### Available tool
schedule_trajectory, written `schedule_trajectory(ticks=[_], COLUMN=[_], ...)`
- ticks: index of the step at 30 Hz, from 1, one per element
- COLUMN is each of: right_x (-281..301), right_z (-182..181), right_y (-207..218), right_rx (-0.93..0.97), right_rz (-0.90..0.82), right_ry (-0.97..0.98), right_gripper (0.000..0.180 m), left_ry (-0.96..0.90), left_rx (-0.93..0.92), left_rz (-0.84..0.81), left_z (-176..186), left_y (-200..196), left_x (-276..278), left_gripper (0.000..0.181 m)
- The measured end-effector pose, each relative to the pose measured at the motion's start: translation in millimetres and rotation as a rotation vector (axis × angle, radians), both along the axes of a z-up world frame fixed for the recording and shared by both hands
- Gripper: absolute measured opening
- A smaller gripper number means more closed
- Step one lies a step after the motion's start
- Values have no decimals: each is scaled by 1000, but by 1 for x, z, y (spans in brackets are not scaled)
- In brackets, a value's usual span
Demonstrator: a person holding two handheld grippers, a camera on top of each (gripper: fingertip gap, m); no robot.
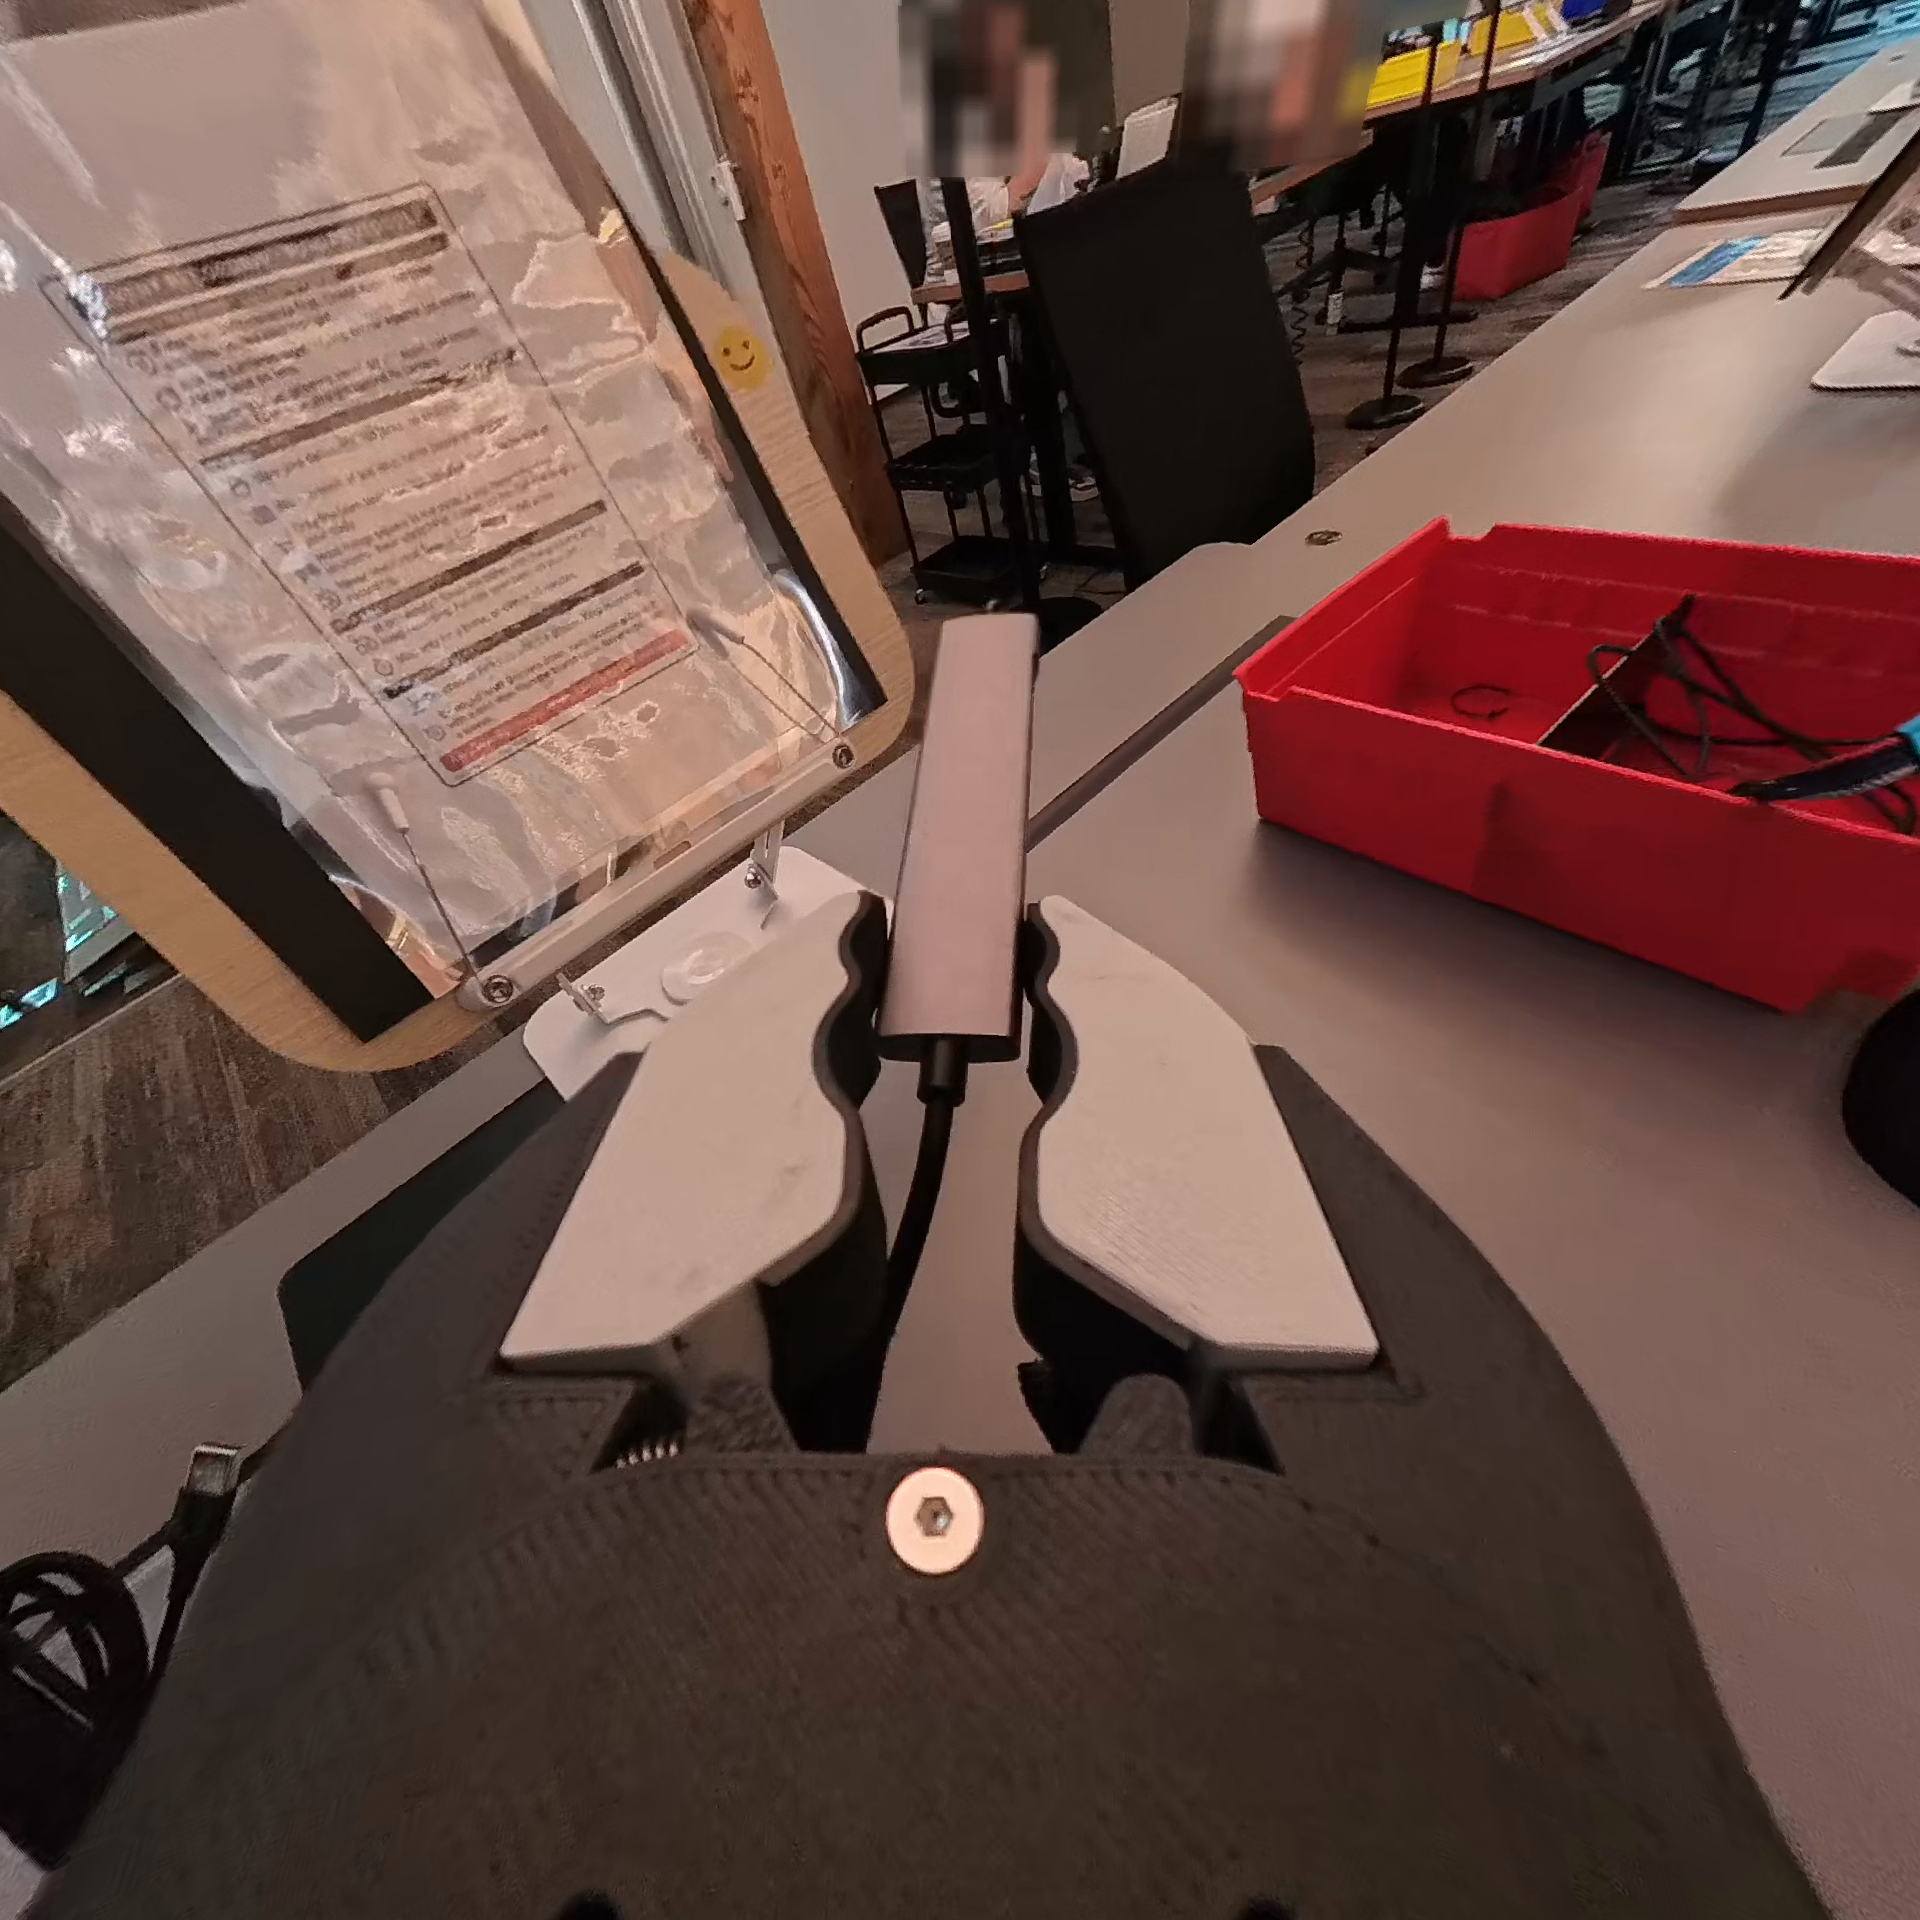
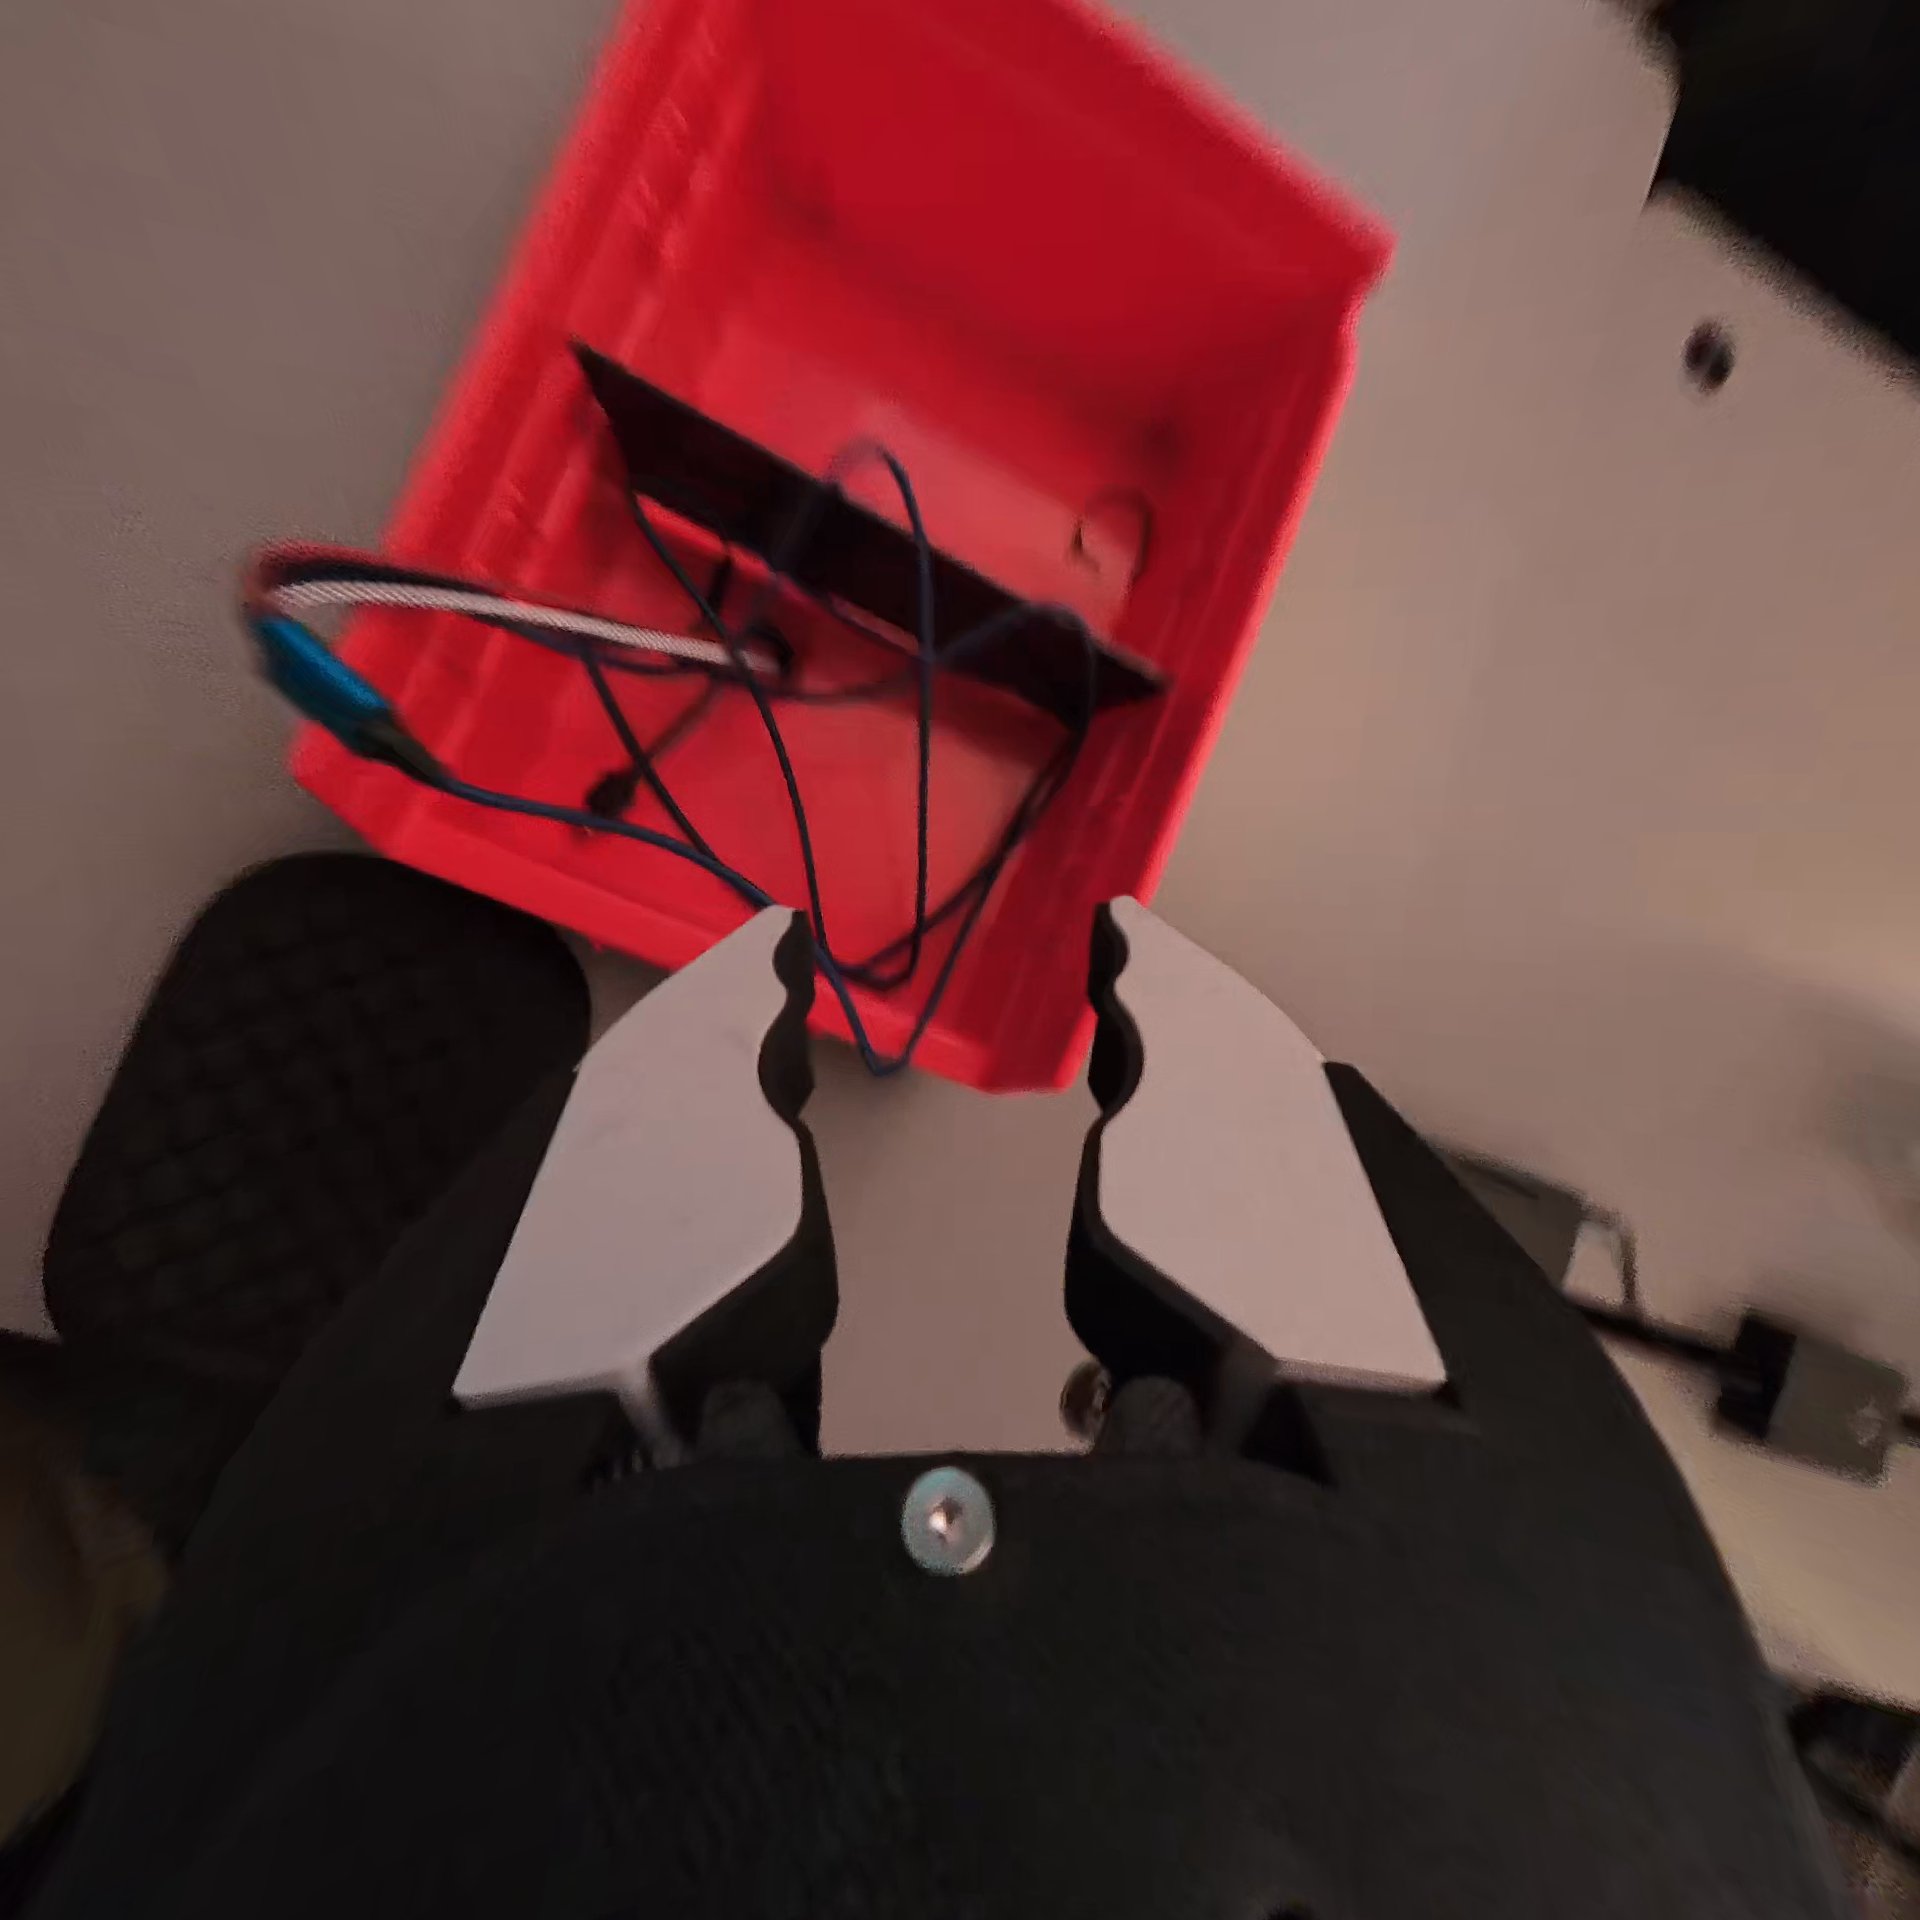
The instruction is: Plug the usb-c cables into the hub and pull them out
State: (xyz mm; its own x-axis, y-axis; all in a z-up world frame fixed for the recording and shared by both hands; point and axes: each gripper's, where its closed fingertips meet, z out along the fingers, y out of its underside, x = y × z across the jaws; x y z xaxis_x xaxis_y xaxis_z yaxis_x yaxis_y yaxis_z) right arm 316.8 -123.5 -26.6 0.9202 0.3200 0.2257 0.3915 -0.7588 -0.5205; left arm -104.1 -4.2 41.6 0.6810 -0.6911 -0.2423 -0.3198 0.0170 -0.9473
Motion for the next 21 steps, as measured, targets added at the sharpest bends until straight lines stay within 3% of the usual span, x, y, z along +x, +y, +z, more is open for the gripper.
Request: schedule_trajectory(ticks=[5, 11, 15, 20, 21], right_x=[-141, -288, -323, -334, -334], right_z=[56, 49, 46, 30, 27], right_y=[15, 16, 28, 29, 31], right_rx=[304, 496, 460, 269, 261], right_rz=[472, 973, 1052, 1150, 1156], right_ry=[-65, -396, -350, -193, -199], right_gripper=[41, 38, 49, 48, 40], left_ry=[45, 186, 346, 365, 365], left_rx=[11, 52, 170, 190, 191], left_rz=[-121, -329, -428, -528, -539], left_z=[-4, -20, -33, -38, -38], left_y=[-18, -54, -78, -99, -101], left_x=[22, 56, 71, 86, 87], left_gripper=[25, 25, 25, 25, 25])
